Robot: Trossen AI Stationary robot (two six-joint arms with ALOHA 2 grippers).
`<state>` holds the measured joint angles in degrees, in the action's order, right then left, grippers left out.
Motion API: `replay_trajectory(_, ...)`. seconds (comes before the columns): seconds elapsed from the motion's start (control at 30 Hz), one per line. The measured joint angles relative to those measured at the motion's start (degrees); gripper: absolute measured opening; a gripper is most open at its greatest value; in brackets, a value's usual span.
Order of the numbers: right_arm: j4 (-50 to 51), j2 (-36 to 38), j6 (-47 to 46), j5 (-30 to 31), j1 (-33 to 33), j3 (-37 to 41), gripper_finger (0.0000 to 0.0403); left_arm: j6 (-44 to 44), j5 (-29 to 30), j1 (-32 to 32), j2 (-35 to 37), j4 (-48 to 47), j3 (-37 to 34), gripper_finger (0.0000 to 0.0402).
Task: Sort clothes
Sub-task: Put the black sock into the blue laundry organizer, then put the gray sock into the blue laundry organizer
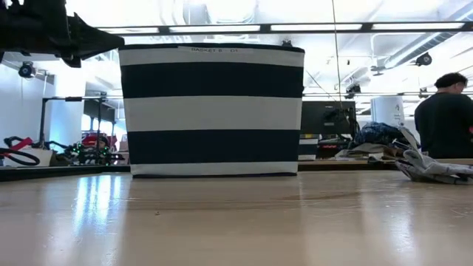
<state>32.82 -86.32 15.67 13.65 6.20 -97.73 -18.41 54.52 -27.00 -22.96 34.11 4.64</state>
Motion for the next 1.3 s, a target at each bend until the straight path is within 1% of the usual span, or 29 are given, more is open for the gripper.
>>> replay_trajectory(0.1,0.0,0.0,0.9,0.0,-3.9,-2.2,0.0003,0.0,0.0,0.0,0.1,0.1,0.0,0.0000)
replay_trajectory(0.23,0.0,0.0,0.2,0.0,-10.0,-3.1,0.0003,-0.1,0.0,0.0,0.1,0.2,0.0,0.0000)
replay_trajectory(0.37,0.0,-0.4,-3.6,0.0,-15.8,-2.2,0.0003,-0.1,0.0,0.0,0.1,0.3,0.0,0.0000)
replay_trajectory(0.5,1.6,-2.4,-8.2,-0.1,-19.5,-1.9,0.0013,-0.1,0.0,0.0,0.1,0.3,0.0,0.0000)
replay_trajectory(0.63,1.4,-3.7,-8.6,-0.1,-20.9,-1.9,0.0051,-0.5,0.0,0.0,0.1,0.3,0.0,0.0000)
replay_trajectory(0.8,1.1,-5.1,-7.5,0.1,-21.3,-1.9,0.0123,-0.6,0.0,0.0,0.0,0.2,0.0,0.0000)
replay_trajectory(0.97,-0.2,-6.2,-6.8,6.1,-22.9,-2.0,0.0192,-0.6,-0.1,0.0,0.0,0.2,0.0,0.0000)
replay_trajectory(1.0,-0.1,-6.5,-6.7,6.5,-23.5,-2.0,0.0202,-0.6,-0.1,0.0,0.0,0.2,0.0,0.0000)
replay_trajectory(1.07,2.2,-6.7,-7.4,5.3,-24.9,-2.0,0.0215,-0.6,-0.1,0.0,0.0,0.2,0.0,0.0000)
replay_trajectory(1.17,6.0,-6.5,-8.7,1.8,-25.3,-1.9,0.0213,-0.6,-0.1,0.0,-0.1,0.0,0.0,0.0000)
replay_trajectory(1.23,9.7,-5.5,-7.8,1.3,-25.1,-1.9,0.0194,-0.9,-0.1,0.0,-0.1,0.0,0.0,0.0000)
replay_trajectory(1.3,12.3,-4.4,-5.2,1.4,-24.3,-1.9,0.0162,-1.1,-0.1,0.0,0.0,0.1,0.0,0.0000)
